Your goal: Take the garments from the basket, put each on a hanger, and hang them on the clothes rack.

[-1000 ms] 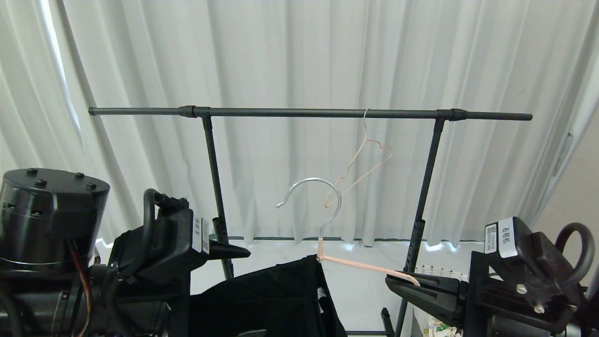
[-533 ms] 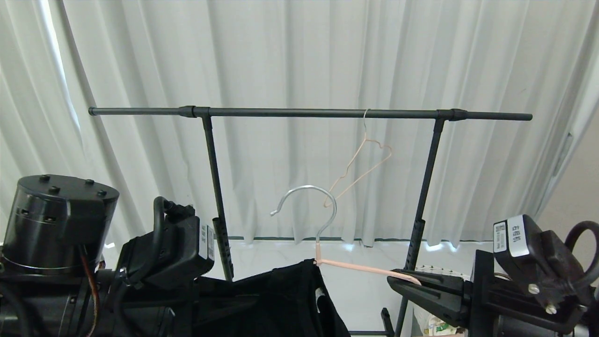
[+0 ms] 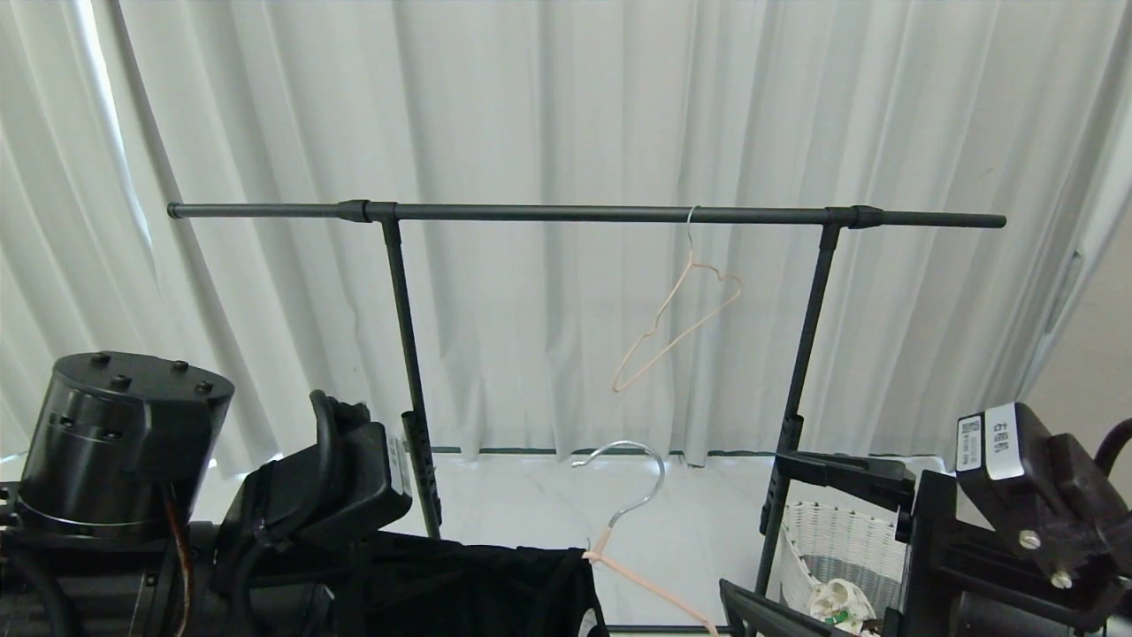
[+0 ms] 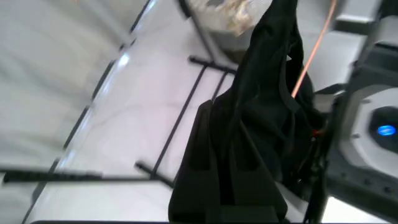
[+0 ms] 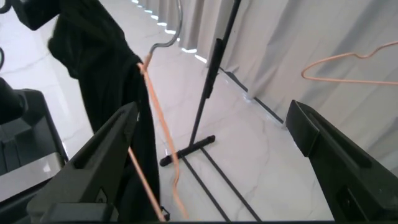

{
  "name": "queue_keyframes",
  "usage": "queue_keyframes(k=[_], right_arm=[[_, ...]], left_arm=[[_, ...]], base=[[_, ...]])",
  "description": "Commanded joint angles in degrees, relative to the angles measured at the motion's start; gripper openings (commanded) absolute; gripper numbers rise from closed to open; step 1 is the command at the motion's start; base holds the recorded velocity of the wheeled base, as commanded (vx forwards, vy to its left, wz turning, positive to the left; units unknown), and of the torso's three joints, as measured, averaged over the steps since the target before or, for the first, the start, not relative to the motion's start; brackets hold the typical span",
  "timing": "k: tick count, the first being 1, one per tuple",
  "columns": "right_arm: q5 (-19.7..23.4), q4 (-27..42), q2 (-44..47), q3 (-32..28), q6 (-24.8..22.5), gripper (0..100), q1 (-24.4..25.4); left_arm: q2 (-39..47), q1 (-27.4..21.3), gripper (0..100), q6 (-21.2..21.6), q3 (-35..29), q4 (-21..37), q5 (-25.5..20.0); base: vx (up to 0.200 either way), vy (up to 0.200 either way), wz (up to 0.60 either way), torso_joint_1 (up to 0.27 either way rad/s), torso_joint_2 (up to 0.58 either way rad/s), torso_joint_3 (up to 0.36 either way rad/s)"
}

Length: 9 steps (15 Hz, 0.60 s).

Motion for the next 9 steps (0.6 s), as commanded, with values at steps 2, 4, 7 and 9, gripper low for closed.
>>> queue_keyframes(k=[2,4,7,9], right_arm=[[0.03,0.86,0.24,0.37,-0.03,100,0.02],[0.47,3.93,0.77,0.37,0.41,100,0.28],[0.56,4.64,5.86,-0.25,3.66,100,0.28],[0.30,4.64,9.91,-2.97,9.55,100,0.28]], left_arm=[[-0.01,0.44,0,-3.55,0.15,-0.25,3.19],[0.43,0.44,0,-11.29,-1.17,-3.07,6.18],[1.22,0.00,0,-17.88,-3.98,-7.55,12.68],[1.22,0.09,0,-18.05,-5.30,-9.39,13.21]], base=[[0.000,0.000,0.00,0.000,0.00,0.000],[0.000,0.000,0.00,0.000,0.00,0.000],[0.000,0.000,0.00,0.000,0.00,0.000],[0.000,0.000,0.00,0.000,0.00,0.000]])
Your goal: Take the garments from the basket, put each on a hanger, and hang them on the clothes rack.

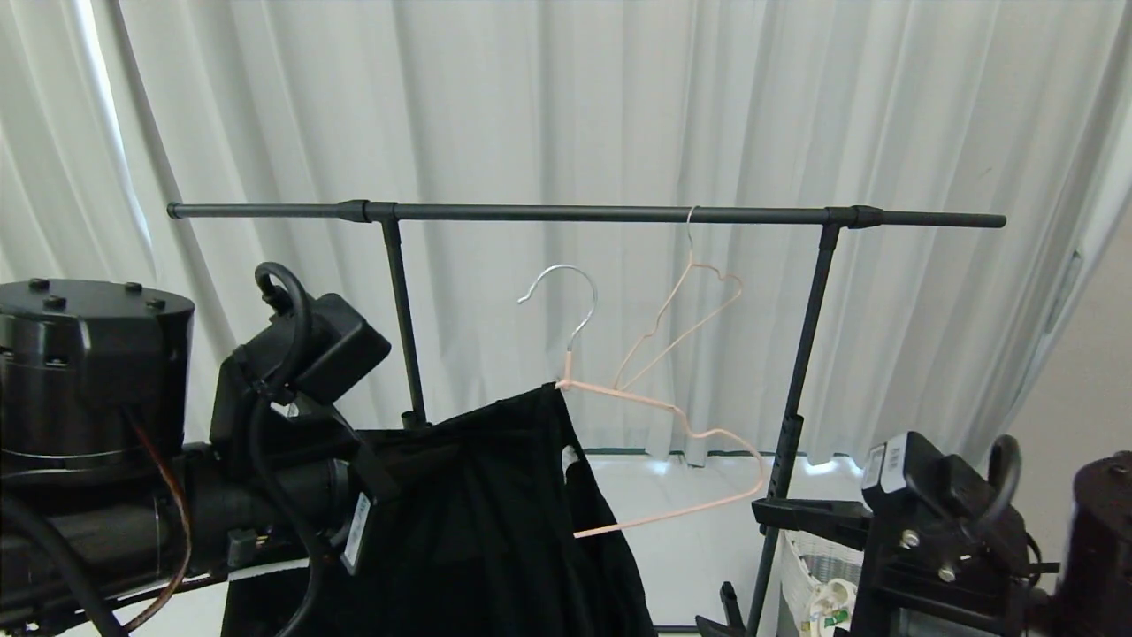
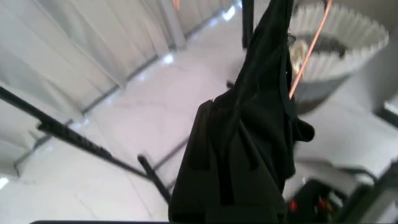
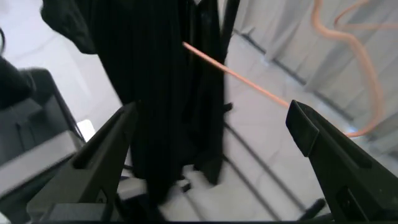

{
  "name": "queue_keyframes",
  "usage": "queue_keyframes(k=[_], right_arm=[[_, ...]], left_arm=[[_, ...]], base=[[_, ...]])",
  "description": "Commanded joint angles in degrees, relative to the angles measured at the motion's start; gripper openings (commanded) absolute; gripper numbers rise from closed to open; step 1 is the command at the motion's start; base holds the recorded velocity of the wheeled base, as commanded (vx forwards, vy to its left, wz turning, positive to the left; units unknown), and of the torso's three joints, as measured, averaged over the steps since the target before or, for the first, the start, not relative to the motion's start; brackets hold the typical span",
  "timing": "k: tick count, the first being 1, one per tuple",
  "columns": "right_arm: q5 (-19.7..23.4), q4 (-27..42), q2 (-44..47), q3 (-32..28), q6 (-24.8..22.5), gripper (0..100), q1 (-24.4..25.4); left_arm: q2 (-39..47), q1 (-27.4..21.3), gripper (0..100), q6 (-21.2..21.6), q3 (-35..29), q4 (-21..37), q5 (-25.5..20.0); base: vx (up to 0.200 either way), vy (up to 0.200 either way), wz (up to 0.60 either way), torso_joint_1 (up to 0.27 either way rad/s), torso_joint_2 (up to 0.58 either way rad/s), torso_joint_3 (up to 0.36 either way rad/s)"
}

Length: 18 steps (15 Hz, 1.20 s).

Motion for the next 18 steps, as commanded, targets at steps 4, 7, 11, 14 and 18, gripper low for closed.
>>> queue_keyframes(k=[4,7,11,14,18], right_arm=[[-4.78,-0.01,11.31,-5.04,8.63,100,0.12],[-9.70,-0.18,15.35,-6.00,10.74,100,-0.14],[-15.41,-1.15,20.62,-10.40,11.53,100,0.21],[-15.59,-1.76,22.64,-13.56,11.45,100,0.39],[-15.59,-1.85,22.64,-13.65,11.27,100,0.83]], left_arm=[[1.36,0.03,0,-1.22,-3.43,-3.17,0.96],[1.45,-0.06,0,-1.31,-4.31,-3.17,0.87],[1.80,-0.33,0,-1.48,-5.37,-3.26,0.87],[2.15,-1.12,0,-2.54,-6.33,-3.26,0.96],[2.15,-2.17,0,-3.24,-6.33,-3.26,2.71]], base=[[0.000,0.000,0.00,0.000,0.00,0.000],[0.000,0.000,0.00,0.000,0.00,0.000],[0.000,0.000,0.00,0.000,0.00,0.000],[0.000,0.000,0.00,0.000,0.00,0.000],[0.000,0.000,0.00,0.000,0.00,0.000]])
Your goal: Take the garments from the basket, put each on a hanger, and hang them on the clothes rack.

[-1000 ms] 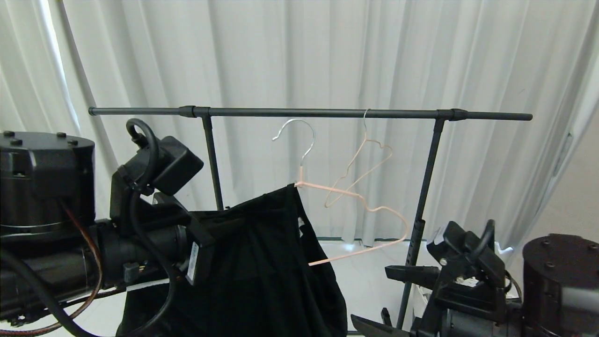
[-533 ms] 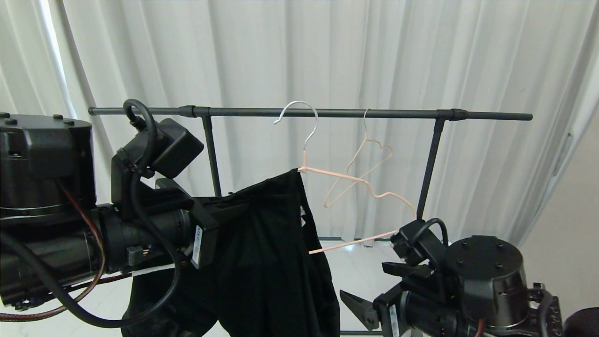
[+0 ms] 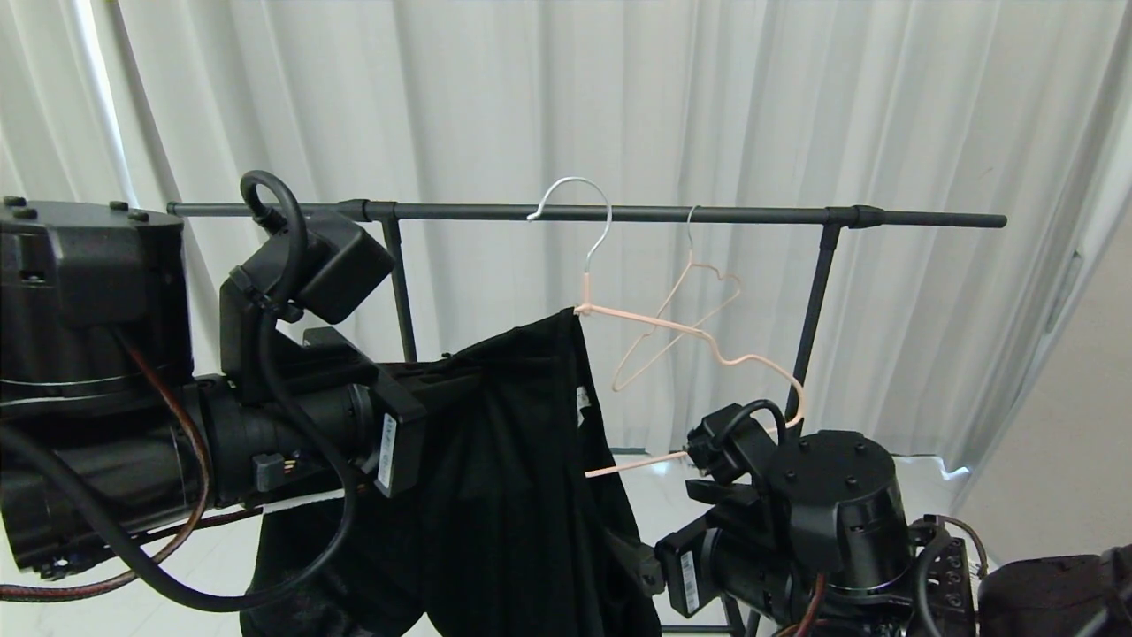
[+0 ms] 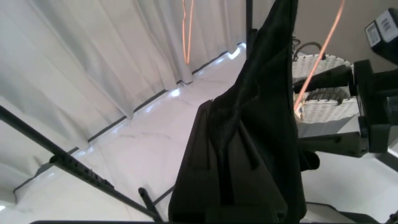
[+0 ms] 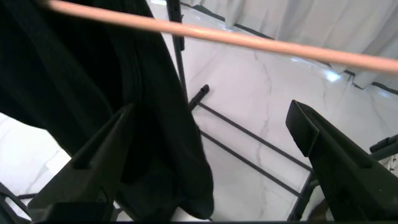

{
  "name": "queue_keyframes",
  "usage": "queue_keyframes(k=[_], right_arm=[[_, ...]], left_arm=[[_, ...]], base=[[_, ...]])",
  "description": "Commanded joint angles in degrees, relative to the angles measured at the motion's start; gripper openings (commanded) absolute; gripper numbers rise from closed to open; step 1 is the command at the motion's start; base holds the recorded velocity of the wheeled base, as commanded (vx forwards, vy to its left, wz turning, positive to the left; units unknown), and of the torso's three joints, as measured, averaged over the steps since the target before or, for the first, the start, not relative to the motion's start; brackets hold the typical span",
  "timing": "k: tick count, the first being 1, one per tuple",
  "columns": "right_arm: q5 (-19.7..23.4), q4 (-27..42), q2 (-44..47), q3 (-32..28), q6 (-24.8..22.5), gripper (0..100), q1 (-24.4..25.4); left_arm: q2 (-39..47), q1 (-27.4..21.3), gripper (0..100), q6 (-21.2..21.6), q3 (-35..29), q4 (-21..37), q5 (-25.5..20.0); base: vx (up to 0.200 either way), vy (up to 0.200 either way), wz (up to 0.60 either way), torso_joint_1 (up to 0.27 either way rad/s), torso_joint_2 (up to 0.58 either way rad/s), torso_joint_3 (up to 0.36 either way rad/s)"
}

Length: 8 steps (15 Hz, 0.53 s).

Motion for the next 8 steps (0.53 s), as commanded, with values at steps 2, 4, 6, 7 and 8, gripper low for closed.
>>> queue_keyframes(k=[2,4,6,7,8], right_arm=[[-0.79,-0.01,0.33,0.20,-0.03,100,0.08],[-1.31,-0.01,0.50,0.82,-0.12,100,0.08],[-1.31,-0.01,0.33,1.00,-0.12,100,1.23],[-1.31,-0.01,0.24,1.17,-0.12,100,1.75],[-1.40,-0.01,0.24,1.44,-0.12,100,2.19]], left_arm=[[-0.14,-0.23,0,-0.33,-0.09,-0.02,0.23],[-0.14,-0.23,0,-0.33,-0.27,-0.11,0.23],[-0.05,-0.15,0,-0.33,-0.36,-0.11,0.32],[0.12,-0.15,0,-0.33,-0.36,-0.19,0.32],[0.21,-0.15,0,-0.33,-0.36,-0.72,0.32]], base=[[0.000,0.000,0.00,0.000,0.00,0.000],[0.000,0.000,0.00,0.000,0.00,0.000],[0.000,0.000,0.00,0.000,0.00,0.000],[0.000,0.000,0.00,0.000,0.00,0.000],[0.000,0.000,0.00,0.000,0.00,0.000]])
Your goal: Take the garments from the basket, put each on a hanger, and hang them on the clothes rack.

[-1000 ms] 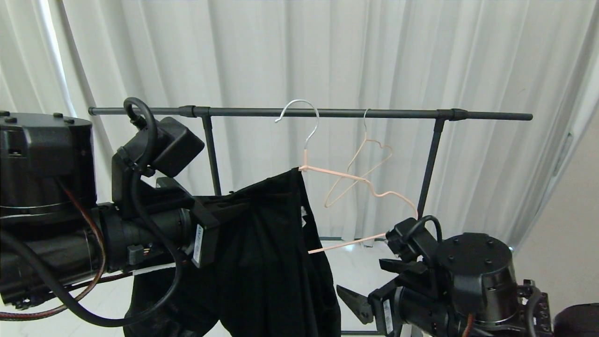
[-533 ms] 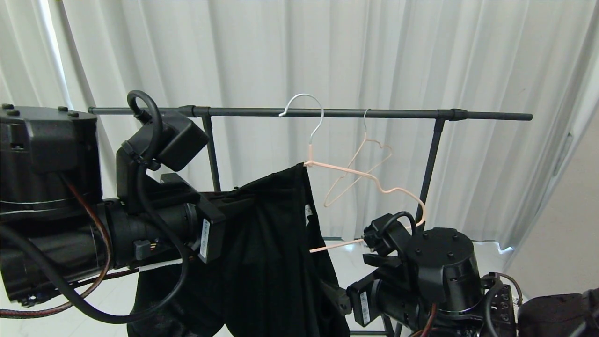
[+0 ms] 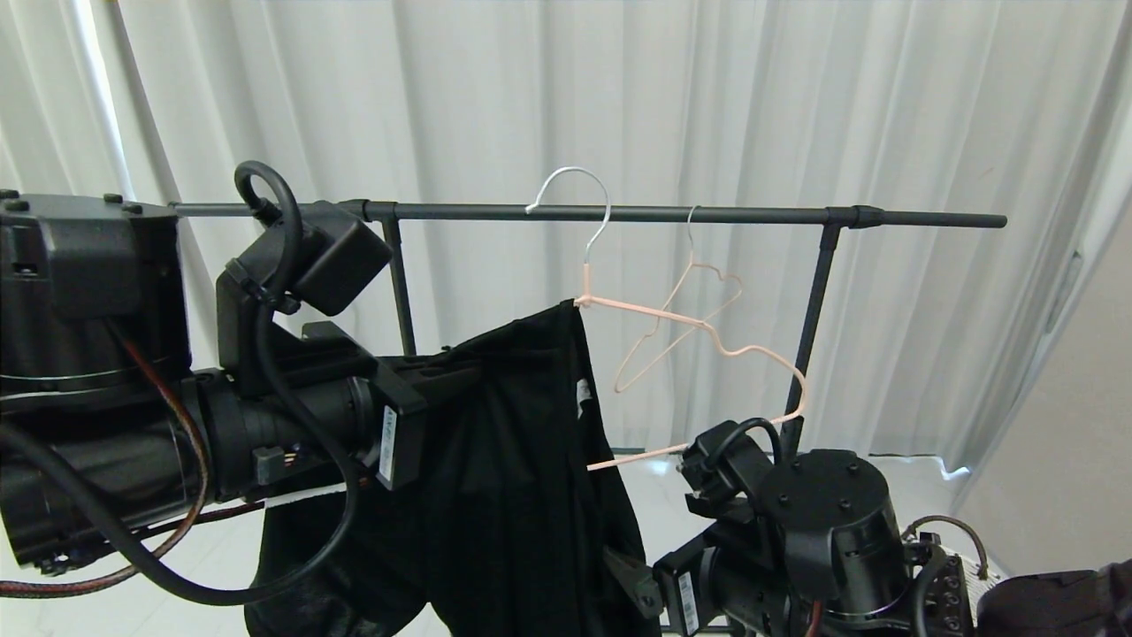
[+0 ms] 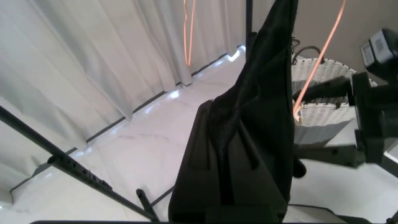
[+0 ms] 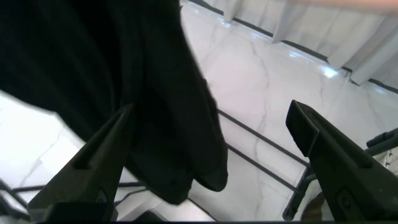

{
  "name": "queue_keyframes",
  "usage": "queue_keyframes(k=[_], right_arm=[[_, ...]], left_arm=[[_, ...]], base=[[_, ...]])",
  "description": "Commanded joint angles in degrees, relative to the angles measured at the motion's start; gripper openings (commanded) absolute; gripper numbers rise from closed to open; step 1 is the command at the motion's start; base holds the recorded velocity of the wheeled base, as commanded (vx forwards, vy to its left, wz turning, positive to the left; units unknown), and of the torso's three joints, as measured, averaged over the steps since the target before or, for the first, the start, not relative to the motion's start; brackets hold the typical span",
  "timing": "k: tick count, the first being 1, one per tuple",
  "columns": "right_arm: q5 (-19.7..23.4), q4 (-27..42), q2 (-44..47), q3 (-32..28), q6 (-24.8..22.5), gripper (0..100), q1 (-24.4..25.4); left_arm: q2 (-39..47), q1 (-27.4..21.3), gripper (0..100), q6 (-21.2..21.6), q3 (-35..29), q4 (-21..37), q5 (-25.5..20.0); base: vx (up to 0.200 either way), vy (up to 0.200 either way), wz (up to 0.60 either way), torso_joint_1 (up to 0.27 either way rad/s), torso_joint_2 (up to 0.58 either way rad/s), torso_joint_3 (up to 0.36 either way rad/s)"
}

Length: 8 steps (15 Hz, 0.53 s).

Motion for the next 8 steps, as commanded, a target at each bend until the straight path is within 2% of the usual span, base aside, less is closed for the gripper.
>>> queue_keyframes(k=[1,8], right_arm=[[-0.01,-0.02,-0.14,0.30,0.02,100,0.60],[0.16,-0.02,-1.90,0.66,0.02,100,1.48]], left_arm=[[0.42,0.01,0,0.00,0.00,-0.34,0.00],[1.13,0.01,0,0.00,0.09,-1.05,1.59]], base=[[0.000,0.000,0.00,0.000,0.00,0.000],[0.000,0.000,0.00,0.000,0.00,0.000]])
